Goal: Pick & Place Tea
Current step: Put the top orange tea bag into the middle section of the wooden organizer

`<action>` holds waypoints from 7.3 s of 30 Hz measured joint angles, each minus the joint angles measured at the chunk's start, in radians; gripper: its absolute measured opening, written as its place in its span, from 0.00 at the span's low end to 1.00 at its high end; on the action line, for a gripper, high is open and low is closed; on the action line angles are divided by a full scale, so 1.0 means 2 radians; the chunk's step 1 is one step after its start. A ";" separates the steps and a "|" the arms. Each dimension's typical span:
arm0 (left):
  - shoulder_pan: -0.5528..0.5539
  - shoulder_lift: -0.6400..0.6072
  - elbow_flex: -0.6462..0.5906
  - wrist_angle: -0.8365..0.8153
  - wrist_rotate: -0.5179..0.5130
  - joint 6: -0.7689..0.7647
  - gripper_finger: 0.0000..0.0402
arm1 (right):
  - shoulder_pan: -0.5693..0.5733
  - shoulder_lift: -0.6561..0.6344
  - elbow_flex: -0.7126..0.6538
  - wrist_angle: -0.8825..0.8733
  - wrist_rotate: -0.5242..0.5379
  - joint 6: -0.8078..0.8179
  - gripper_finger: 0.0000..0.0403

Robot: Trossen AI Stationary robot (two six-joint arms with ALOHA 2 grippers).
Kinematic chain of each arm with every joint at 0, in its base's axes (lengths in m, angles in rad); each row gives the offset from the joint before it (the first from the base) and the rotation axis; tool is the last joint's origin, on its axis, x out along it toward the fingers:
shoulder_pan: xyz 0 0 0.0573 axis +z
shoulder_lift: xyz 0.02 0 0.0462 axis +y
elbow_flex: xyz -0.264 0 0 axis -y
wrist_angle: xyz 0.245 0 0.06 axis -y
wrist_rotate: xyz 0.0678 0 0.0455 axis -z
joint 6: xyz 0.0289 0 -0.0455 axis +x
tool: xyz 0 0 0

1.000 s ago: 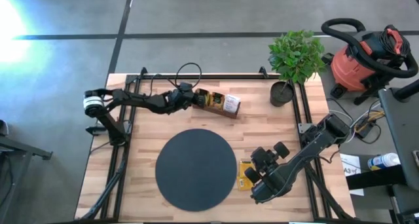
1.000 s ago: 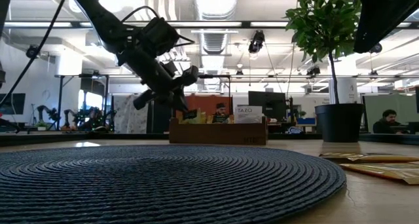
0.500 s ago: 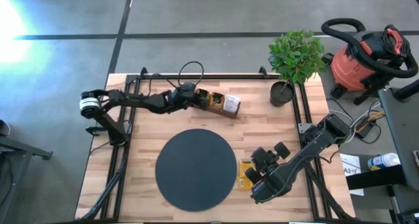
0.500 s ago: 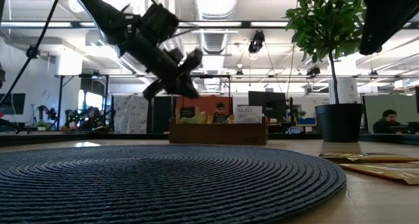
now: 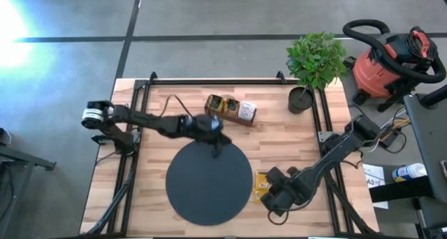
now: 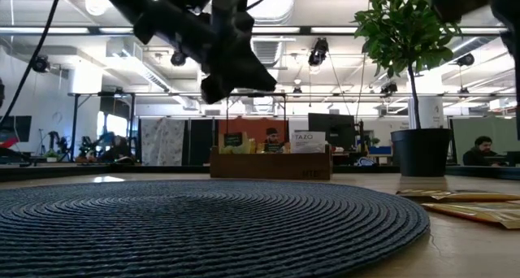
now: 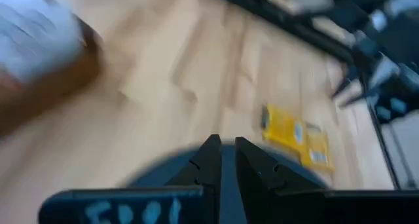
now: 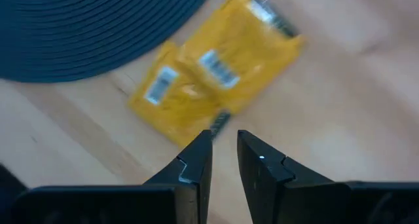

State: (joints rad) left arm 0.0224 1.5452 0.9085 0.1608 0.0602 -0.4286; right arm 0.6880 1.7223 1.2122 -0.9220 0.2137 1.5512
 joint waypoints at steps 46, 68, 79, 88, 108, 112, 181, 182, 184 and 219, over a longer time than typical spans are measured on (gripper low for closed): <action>-0.127 0.323 0.361 -0.219 -0.014 0.069 0.10 | 0.057 -0.028 -0.216 0.275 0.133 0.324 0.52; -0.129 0.323 0.334 -0.192 -0.003 0.033 0.10 | 0.007 -0.026 -0.217 0.314 0.139 0.257 0.46; -0.147 0.323 0.320 -0.138 0.009 0.004 0.10 | 0.007 -0.026 -0.217 0.332 0.136 0.258 0.37; -0.145 0.330 0.320 -0.130 -0.006 0.003 0.10 | 0.002 -0.026 -0.217 0.346 0.138 0.257 0.36; -0.147 0.331 0.322 -0.139 -0.003 -0.015 0.10 | -0.002 -0.026 -0.205 0.321 0.138 0.254 0.47; -0.146 0.323 0.335 -0.130 -0.018 0.007 0.10 | 0.000 -0.027 -0.202 0.321 0.139 0.253 0.47; -0.121 0.212 0.319 -0.247 -0.105 -0.052 0.10 | -0.005 -0.012 -0.038 -0.058 0.120 -0.001 0.03; -0.118 0.199 0.318 -0.245 -0.102 -0.060 0.10 | -0.004 -0.004 -0.021 -0.093 0.126 -0.012 0.03; -0.109 0.177 0.311 -0.243 -0.088 -0.075 0.10 | -0.002 0.015 0.012 -0.163 0.136 -0.032 0.03; -0.089 0.058 -0.075 0.315 -0.149 -0.637 0.10 | -0.066 0.161 0.168 -0.319 0.368 -0.398 0.03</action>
State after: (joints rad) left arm -0.1566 1.6611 0.7593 0.7903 -0.2372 -1.7020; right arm 0.5556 2.0449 1.5475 -1.5592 0.9502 0.7545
